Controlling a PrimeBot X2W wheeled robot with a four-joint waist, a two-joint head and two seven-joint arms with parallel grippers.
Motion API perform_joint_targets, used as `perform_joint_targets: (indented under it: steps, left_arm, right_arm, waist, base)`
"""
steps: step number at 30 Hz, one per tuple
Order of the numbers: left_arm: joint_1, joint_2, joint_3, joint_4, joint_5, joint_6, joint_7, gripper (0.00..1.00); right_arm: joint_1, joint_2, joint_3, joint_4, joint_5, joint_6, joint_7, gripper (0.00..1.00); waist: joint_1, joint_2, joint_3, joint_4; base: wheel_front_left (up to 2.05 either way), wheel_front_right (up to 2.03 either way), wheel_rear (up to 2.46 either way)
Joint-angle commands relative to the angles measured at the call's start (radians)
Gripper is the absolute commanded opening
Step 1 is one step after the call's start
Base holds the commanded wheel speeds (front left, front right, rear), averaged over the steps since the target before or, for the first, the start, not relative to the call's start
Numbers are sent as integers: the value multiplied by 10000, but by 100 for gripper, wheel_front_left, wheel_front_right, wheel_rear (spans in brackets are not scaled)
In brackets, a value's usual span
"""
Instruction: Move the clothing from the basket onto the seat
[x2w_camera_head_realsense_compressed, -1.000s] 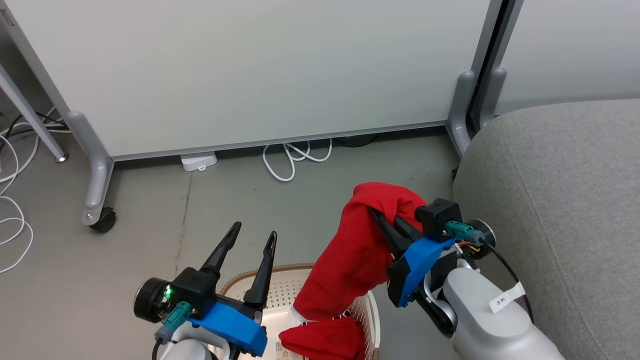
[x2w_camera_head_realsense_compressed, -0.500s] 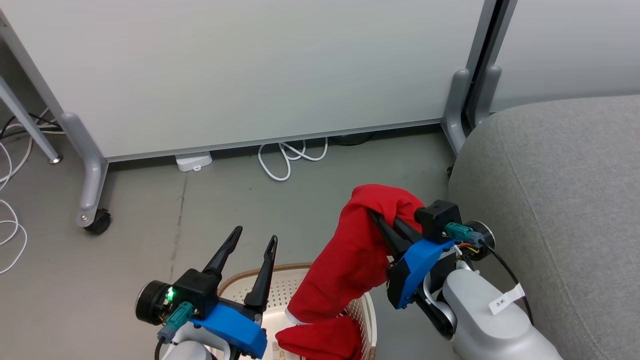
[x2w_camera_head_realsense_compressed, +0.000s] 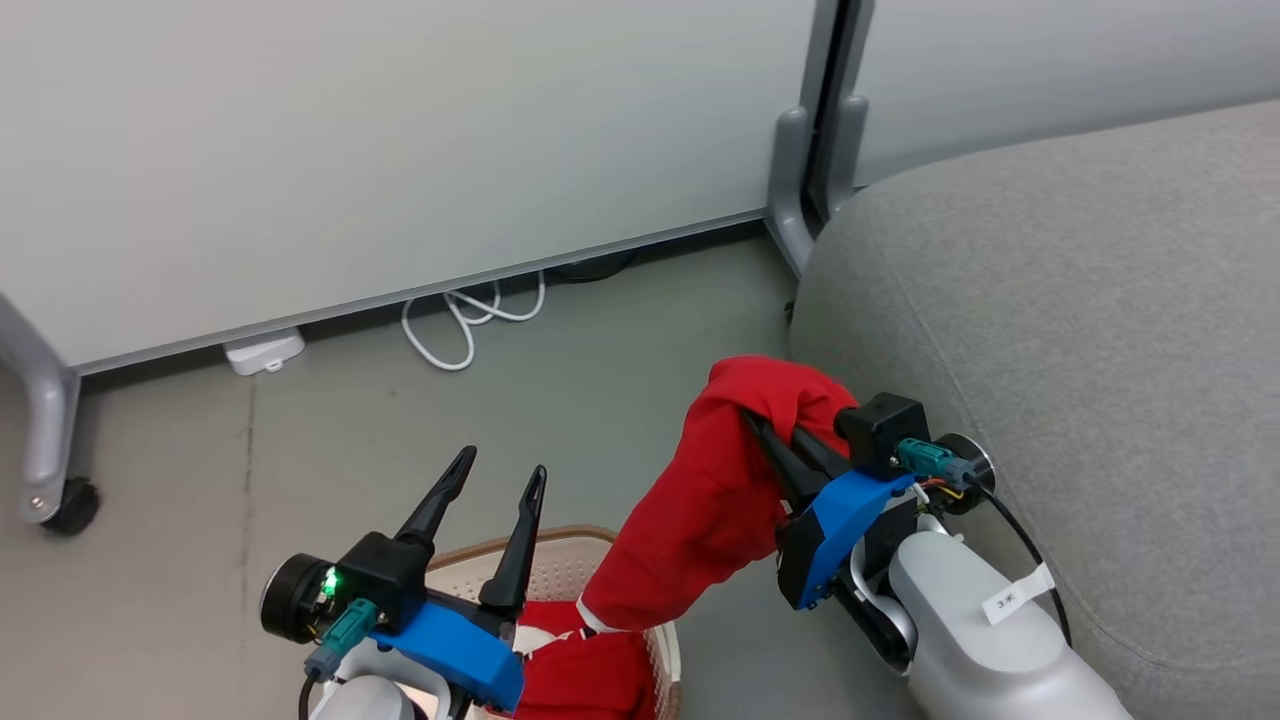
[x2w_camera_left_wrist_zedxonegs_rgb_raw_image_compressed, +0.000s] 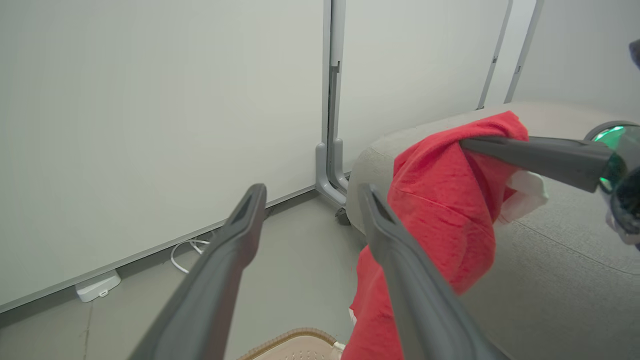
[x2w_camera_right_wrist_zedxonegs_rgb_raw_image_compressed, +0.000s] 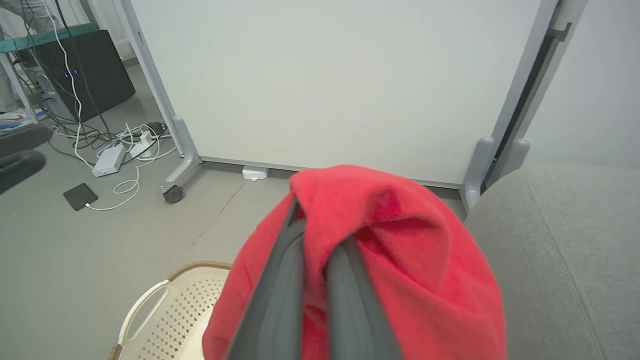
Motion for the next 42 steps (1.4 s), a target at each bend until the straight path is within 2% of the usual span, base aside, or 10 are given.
perform_joint_targets:
  steps: [1, 15, 22, 33, 42]
  left_arm:
    - [-132, 7, 14, -40, -17, -23, -27, 100]
    - [-162, 10, 85, -128, 132, -24, -27, 100]
    - [-124, 6, 28, -115, 138, -24, -27, 100]
    - [-563, 132, -534, 70, -8, -25, -27, 100]
    - [-530, 170, -497, 43, -52, -23, -27, 100]
  right_arm:
    - [-30, -27, -70, -49, -20, 1, -37, 0]
    - [153, -22, -172, -393, 21, 2, -37, 0]
    - [232, -20, -197, -442, 48, 1, -37, 0]
    - [456, -12, -768, -670, -234, 1, -37, 0]
    - [540, -12, -804, -762, -243, 1, -37, 0]
  waist:
    - [0, 0, 64, -455]
    - [0, 0, 231, -2809]
    - [0, 0, 230, -3659]
    - [0, 0, 408, -3857]
    - [0, 0, 504, -3836]
  base:
    - [0, 0, 0]
    - [0, 0, 0]
    - [0, 0, 0]
    - [0, 0, 0]
    - [0, 0, 0]
